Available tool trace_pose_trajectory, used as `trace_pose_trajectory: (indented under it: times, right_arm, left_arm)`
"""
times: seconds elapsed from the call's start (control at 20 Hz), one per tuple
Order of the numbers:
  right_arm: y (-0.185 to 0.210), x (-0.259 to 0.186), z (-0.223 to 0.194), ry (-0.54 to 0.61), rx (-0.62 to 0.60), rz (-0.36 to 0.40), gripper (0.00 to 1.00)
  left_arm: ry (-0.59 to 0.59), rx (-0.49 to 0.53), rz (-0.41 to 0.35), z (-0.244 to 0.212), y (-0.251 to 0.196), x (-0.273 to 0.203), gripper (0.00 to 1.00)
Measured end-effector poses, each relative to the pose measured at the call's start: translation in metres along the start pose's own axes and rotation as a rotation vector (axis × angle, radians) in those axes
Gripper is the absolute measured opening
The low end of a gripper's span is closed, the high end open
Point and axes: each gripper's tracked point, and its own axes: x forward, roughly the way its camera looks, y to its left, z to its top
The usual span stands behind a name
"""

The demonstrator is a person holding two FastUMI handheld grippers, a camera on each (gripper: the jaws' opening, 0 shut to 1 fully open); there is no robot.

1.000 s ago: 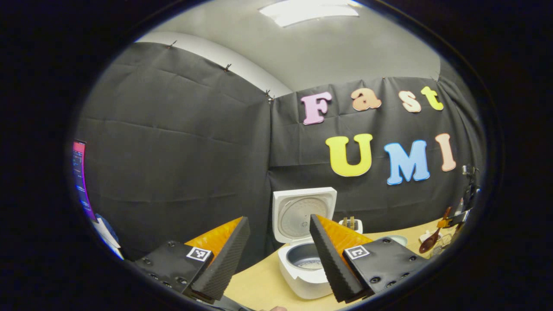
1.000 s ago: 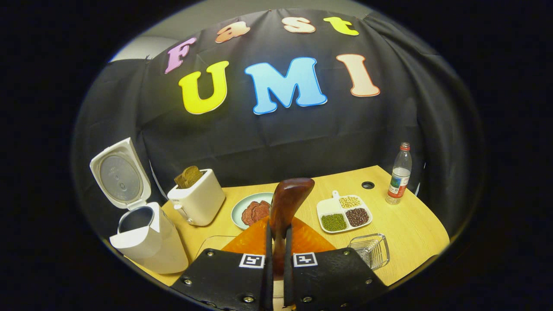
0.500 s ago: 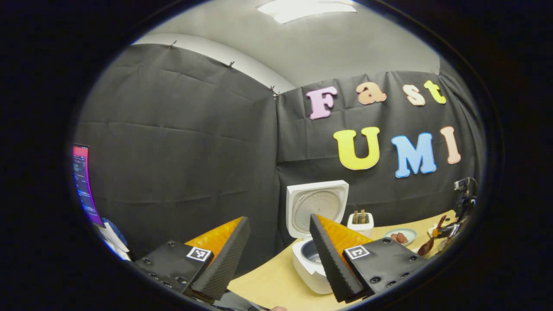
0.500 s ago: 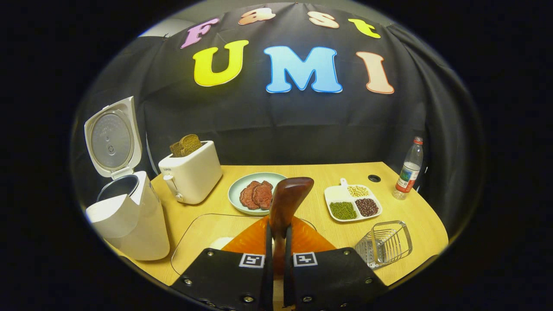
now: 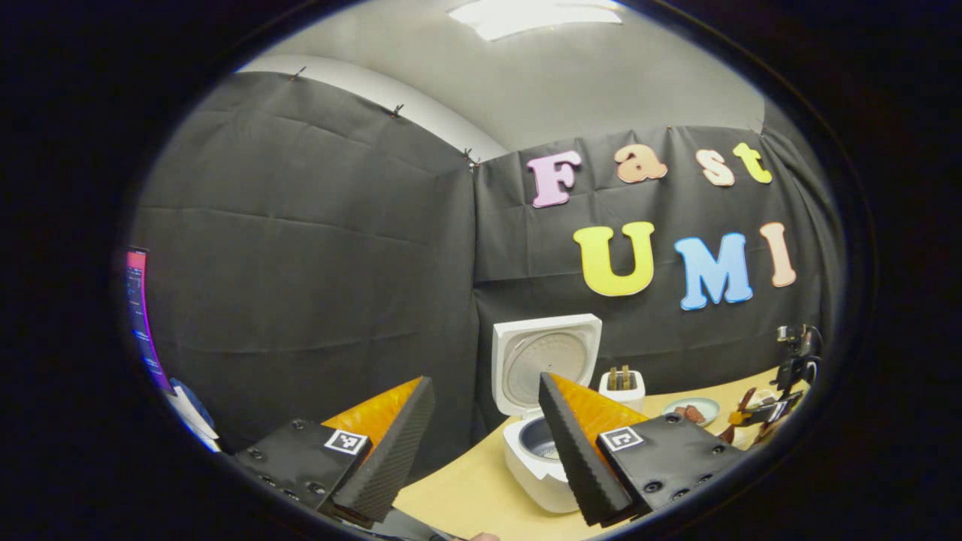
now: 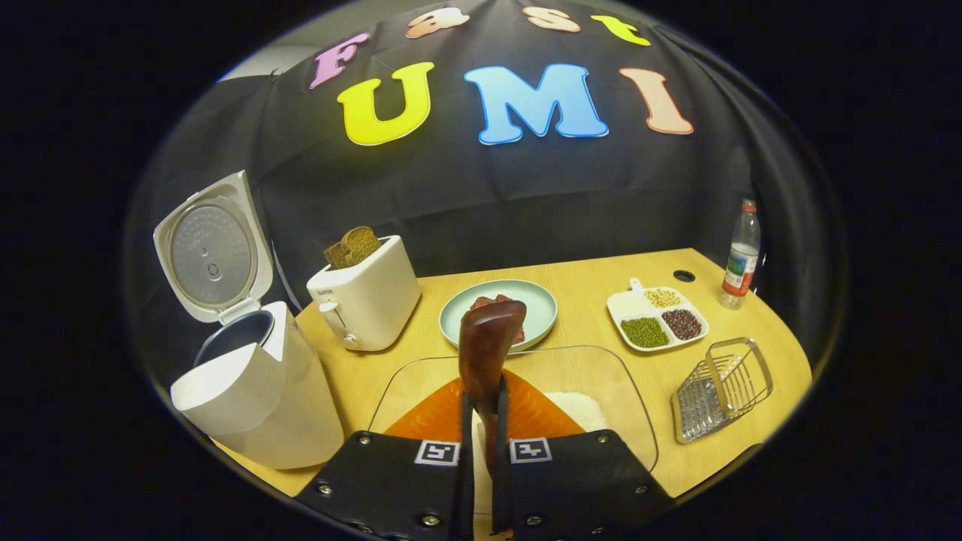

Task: Close the left gripper, press the button to open the rice cooker; take a wooden spoon from the chopstick holder with the right hand, scoop a spoonful of rice and pour it into the rice cooker, then put the wooden spoon back into the chopstick holder.

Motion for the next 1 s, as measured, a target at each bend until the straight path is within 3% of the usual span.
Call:
trace_pose_trajectory:
  times: [0.4, 0.65, 1.0]
  right_arm:
    - [-0.042, -0.005, -0.007, 0.069, 0.586, 0.019, 0.1]
    - [-0.048, -0.02, 0.01, 0.026, 0.726, 0.056, 0.1]
    - [-0.012, -0.045, 0.062, -0.024, 0.938, 0.224, 0.1]
  left_arm:
    - [-0.006, 0.0, -0.02, 0.003, 0.0, 0.003, 0.94]
    - [-0.016, 0.006, -0.062, 0.006, -0.012, 0.006, 0.94]
    - [-0.032, -0.004, -0.107, 0.011, -0.022, 0.014, 0.96]
